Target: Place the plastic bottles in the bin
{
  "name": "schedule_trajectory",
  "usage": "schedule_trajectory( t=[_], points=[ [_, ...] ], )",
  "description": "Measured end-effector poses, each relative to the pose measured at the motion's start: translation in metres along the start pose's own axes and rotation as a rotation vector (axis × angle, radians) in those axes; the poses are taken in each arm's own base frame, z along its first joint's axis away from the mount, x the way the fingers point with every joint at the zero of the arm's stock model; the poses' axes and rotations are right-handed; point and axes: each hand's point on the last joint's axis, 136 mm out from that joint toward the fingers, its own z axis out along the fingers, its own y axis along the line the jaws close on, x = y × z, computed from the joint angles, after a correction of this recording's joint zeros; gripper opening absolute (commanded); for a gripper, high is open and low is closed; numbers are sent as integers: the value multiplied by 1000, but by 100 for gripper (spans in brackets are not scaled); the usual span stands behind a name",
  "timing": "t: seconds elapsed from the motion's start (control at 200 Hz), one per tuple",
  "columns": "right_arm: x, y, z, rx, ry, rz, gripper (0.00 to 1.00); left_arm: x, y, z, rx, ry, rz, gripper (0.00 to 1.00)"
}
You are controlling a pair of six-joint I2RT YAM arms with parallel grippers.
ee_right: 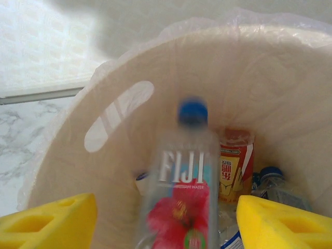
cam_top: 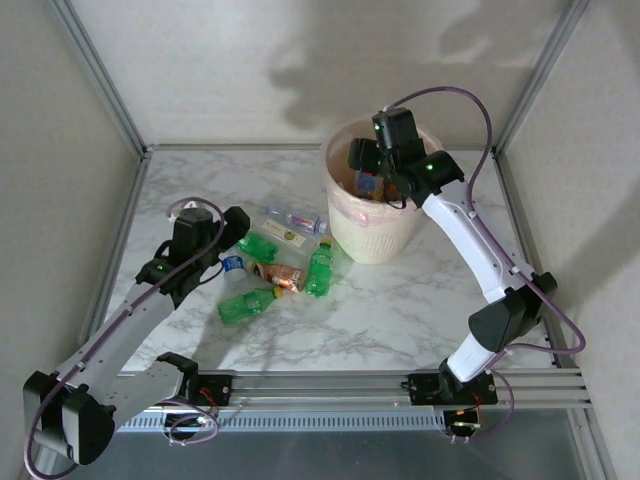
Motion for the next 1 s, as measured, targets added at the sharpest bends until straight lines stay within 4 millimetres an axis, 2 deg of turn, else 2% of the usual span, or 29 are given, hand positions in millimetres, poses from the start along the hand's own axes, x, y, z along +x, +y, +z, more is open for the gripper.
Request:
schedule_trajectory(
  t=[0.195, 0.295, 0.36, 0.456, 0.556, 0.656, 0.746, 0.896, 1.001],
  points=[
    [1, 2, -1, -15, 4, 1, 75, 4, 7, 0, -20, 11, 0, 93],
    [-2, 7, -9, -33, -7, 0, 75, 5, 12, -1, -36, 12, 2, 93],
    [-3, 15, -22, -61, -25, -7, 75, 7, 18, -1, -53, 16, 3, 93],
    [1, 38, -51, -135, -53, -31, 75, 15, 30, 1, -93, 31, 1, 90],
    [10, 67, -82, -231, -77, -62, 75, 26, 44, 5, -131, 60, -6, 89],
    [23, 85, -99, -290, -82, -80, 75, 37, 55, 11, -165, 90, -7, 88],
    [42, 92, -99, -302, -62, -95, 74, 48, 64, 18, -196, 128, -4, 86],
    [82, 98, -85, -285, 8, -125, 74, 68, 81, 27, -244, 194, -7, 85],
    [101, 97, -77, -269, 41, -137, 74, 75, 88, 29, -260, 216, -15, 85]
  ],
)
